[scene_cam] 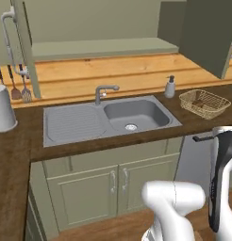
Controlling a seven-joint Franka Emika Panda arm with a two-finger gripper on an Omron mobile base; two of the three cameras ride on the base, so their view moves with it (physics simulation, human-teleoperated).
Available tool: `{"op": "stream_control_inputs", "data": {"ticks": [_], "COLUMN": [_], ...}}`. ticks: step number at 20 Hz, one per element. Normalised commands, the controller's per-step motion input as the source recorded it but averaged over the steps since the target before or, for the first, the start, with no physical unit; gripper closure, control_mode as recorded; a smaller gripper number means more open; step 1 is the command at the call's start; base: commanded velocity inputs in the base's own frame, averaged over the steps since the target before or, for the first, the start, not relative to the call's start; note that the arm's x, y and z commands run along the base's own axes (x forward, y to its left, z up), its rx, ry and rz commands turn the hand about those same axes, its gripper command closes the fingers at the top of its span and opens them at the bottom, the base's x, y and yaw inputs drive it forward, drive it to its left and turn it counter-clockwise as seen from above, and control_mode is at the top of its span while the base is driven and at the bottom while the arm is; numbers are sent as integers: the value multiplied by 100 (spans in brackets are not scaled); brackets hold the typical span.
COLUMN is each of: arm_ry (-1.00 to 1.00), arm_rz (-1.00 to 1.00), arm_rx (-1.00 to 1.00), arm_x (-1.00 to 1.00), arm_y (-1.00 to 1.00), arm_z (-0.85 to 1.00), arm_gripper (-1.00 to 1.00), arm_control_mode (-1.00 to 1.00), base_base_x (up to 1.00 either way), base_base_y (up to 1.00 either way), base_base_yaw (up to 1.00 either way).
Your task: Open the cabinet, pick up the bread from the cabinet and place it in the basket. Then move the basket to the dining counter.
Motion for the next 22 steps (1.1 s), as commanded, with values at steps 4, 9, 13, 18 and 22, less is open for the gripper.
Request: {"op": "stream_control_inputs", "data": {"ticks": [4,9,13,18,22], "arm_ry": [0,0,0,0,0], "arm_rz": [0,0,0,0,0], "arm_rx": [0,0,0,0,0], "arm_x": [0,0,0,0,0], "arm_y": [0,0,0,0,0], "arm_z": [0,0,0,0,0], "arm_gripper": [-100,-100,-100,-100,-100], "arm_control_mode": [100,100,100,100,100], "base_base_x": [1,73,100,27,7], "base_base_y": [-100,-100,-100,-76,-78], "base_base_yaw": [-4,0,9,21,15]}}
